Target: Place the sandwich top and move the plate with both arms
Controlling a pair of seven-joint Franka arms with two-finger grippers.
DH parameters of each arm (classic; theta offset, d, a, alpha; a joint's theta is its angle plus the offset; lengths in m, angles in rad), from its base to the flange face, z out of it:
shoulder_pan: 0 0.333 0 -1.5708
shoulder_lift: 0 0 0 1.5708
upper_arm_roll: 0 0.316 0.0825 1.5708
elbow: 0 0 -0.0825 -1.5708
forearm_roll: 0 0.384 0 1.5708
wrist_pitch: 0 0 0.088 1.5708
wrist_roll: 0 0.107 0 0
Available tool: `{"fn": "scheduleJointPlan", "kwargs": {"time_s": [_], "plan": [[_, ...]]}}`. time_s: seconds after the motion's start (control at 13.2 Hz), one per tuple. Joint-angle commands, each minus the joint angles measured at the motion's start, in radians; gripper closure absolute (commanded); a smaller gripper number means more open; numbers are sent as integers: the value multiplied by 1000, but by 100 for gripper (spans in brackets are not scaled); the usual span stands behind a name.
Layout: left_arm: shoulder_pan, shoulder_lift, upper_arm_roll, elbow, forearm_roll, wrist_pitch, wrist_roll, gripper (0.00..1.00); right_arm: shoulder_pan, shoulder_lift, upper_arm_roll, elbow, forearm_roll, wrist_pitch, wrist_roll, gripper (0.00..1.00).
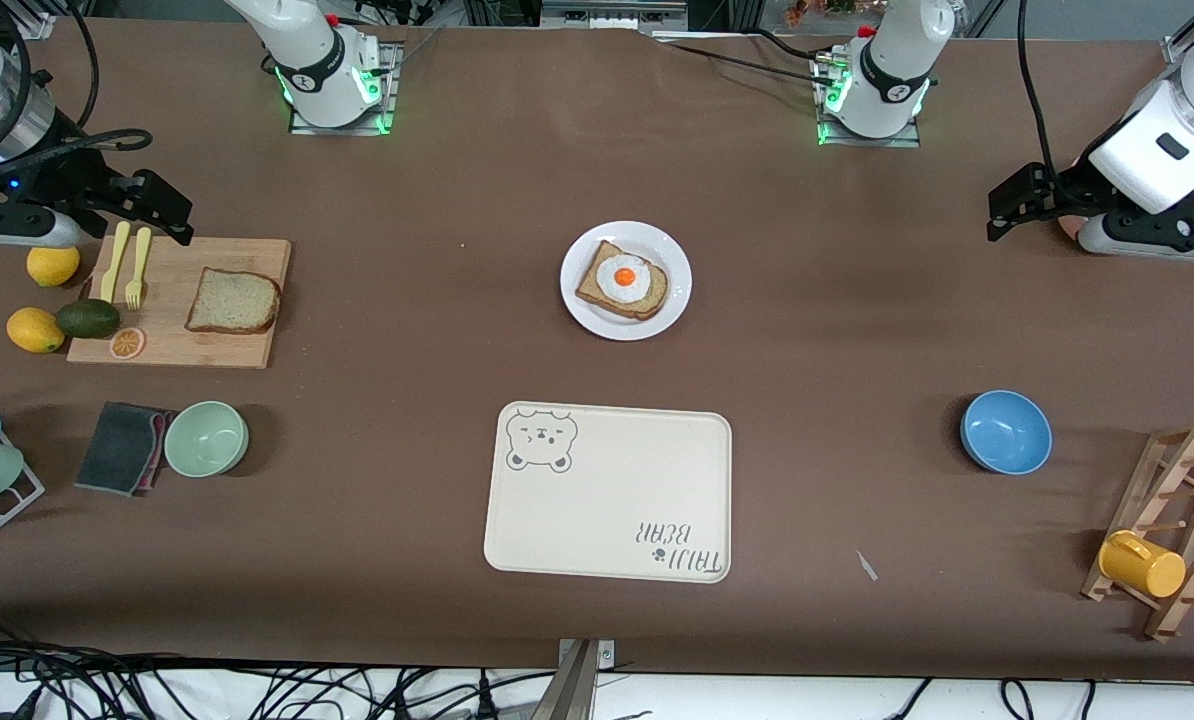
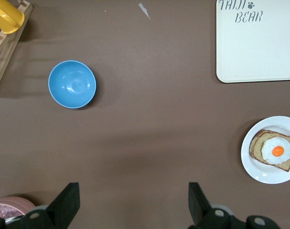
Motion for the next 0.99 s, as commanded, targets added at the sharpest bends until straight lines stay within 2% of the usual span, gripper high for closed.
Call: {"fn": "scheduleJointPlan", "kwargs": {"time_s": [0.0,0.91], "plan": [[3,9,1,20,-20,-10,8,0,-13,-22,5,-15,1,-8,-25,0],[11,10,1,20,-13,-14,7,0,-13,-26,5,-49,4,-32,-12,0]]}}
